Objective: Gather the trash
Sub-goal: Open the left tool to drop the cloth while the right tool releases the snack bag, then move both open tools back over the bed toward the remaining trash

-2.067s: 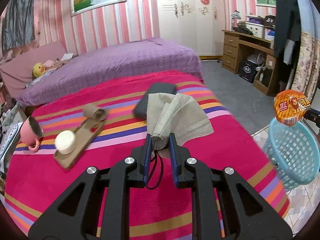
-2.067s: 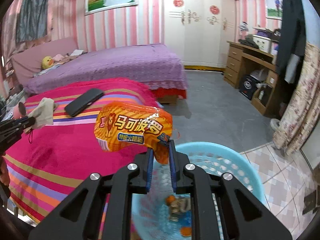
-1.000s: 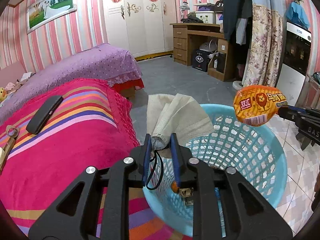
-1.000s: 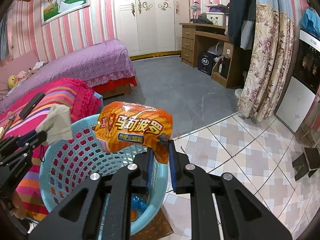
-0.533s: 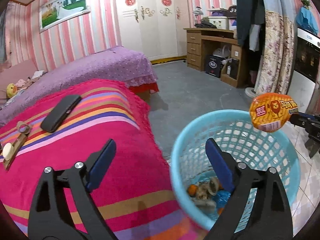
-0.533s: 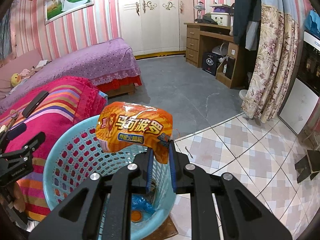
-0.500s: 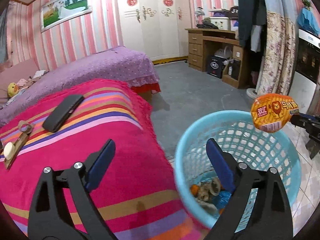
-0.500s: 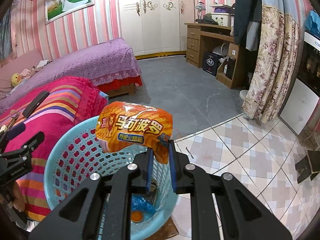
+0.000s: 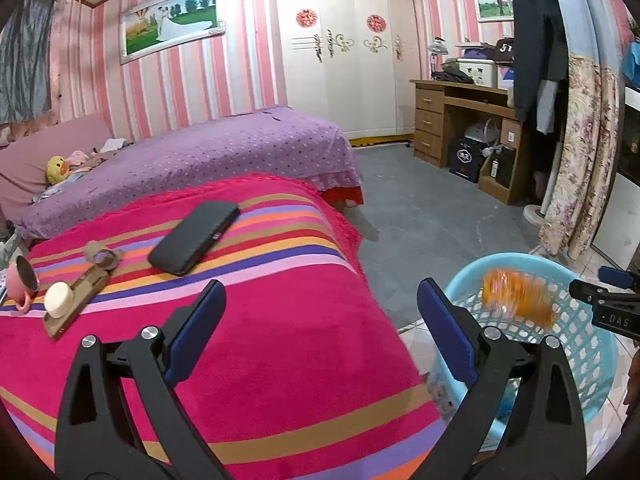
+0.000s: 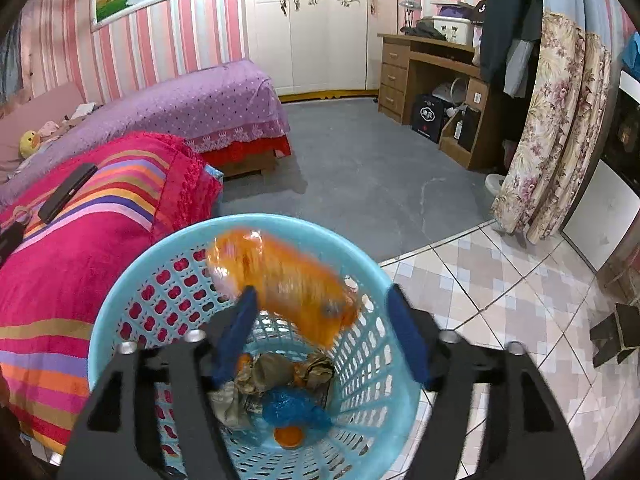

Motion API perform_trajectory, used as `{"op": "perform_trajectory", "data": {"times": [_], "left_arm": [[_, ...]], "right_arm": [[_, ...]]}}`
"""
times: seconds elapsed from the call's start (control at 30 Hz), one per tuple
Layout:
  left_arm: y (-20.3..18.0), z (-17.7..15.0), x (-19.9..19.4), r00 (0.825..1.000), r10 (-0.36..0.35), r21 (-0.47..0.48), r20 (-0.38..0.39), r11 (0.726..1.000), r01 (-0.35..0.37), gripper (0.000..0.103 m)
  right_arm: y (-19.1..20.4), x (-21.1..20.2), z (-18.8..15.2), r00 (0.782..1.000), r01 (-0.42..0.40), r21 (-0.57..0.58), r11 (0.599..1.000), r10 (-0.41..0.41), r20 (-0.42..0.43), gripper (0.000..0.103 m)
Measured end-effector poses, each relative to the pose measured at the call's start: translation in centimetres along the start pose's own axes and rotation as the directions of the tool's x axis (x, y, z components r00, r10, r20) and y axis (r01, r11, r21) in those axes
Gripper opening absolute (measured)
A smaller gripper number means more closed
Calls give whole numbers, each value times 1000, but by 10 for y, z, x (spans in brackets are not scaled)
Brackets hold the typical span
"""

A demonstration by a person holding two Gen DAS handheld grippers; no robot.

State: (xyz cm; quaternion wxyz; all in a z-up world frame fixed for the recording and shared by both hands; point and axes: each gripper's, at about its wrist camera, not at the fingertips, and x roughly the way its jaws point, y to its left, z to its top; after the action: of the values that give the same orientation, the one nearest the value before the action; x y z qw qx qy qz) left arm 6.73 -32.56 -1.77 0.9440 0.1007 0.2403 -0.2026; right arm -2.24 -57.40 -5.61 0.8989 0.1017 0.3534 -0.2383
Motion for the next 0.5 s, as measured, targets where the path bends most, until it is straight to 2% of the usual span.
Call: {"op": "perform_trajectory", "data": {"times": [0.07,0.2,0.37,0.5], "left_arm": [[7,0,-3,1000,16,2,6,1000,-16,94],[26,3,-9,999,38,-7,16,999,-38,95],[50,7,-18,998,64,-19,25,998,-63,95],[74,9,-25,995,92,-24,37,996,-91,96]], "right_arm": [[6,-3,1,1000,18,-13,1000,-17,13,87],[21,-15,6,998,34,-52,998,-32,49,94],[46,-34,15,993,42,-95,995,-32,111,95],[66,-49,22,987,14,-95,995,1,161,95]]}}
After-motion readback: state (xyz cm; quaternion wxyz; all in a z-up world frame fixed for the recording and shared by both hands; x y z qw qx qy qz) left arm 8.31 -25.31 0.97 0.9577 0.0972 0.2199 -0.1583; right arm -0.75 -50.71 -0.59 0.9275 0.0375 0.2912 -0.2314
